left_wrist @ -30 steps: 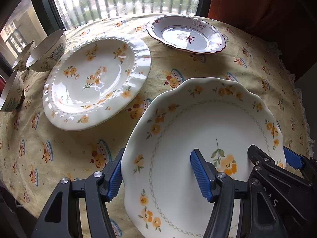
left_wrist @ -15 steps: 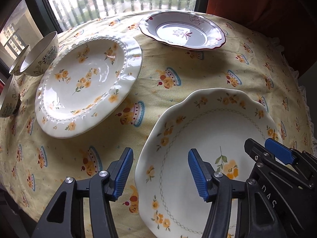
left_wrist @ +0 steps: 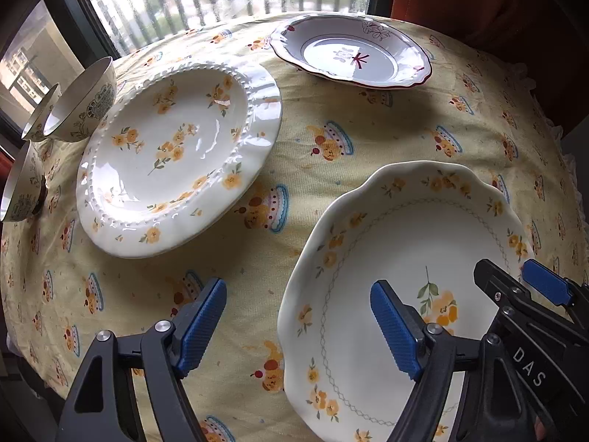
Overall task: Organize plates and bowls
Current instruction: 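Lift the flat plate with both grippers and carry it beside the beaded plate, then lower the flat plate onto the cloth and open both grippers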
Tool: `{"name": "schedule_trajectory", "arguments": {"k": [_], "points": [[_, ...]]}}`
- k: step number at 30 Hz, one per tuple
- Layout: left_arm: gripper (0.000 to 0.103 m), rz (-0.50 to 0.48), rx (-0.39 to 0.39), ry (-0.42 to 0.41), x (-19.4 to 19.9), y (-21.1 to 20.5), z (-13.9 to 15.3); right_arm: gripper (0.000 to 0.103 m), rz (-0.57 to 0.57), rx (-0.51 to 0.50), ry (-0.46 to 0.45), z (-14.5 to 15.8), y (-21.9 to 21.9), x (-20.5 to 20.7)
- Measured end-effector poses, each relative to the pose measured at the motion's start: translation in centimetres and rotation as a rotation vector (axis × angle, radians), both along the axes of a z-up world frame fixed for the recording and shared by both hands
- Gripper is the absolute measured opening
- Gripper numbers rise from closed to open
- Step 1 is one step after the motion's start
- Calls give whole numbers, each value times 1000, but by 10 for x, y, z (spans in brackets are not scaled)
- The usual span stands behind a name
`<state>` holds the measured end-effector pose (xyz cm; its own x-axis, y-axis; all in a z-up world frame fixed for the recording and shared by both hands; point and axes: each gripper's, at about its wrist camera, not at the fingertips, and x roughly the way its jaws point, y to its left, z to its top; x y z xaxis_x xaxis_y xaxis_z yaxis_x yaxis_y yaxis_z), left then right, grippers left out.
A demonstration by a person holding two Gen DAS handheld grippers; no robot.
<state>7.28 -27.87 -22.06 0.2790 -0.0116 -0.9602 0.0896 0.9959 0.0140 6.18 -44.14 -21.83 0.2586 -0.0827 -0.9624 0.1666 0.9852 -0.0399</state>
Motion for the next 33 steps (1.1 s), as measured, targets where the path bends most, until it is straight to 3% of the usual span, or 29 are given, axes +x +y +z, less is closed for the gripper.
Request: {"name": "schedule_trajectory", "arguments": {"k": [3, 6, 21, 33], "points": [[90, -2, -3, -14, 0, 8, 11, 73, -15, 3, -21, 9, -1, -2], [92, -5, -10, -33, 1, 19, 23, 76, -16, 2, -41, 21, 4, -2], [93, -14, -36, -178, 12, 98, 84, 76, -32, 29, -185, 89, 74, 1], [93, -23, -53, -249, 33, 168, 104, 76, -82, 60, -252, 116, 145, 13]]}}
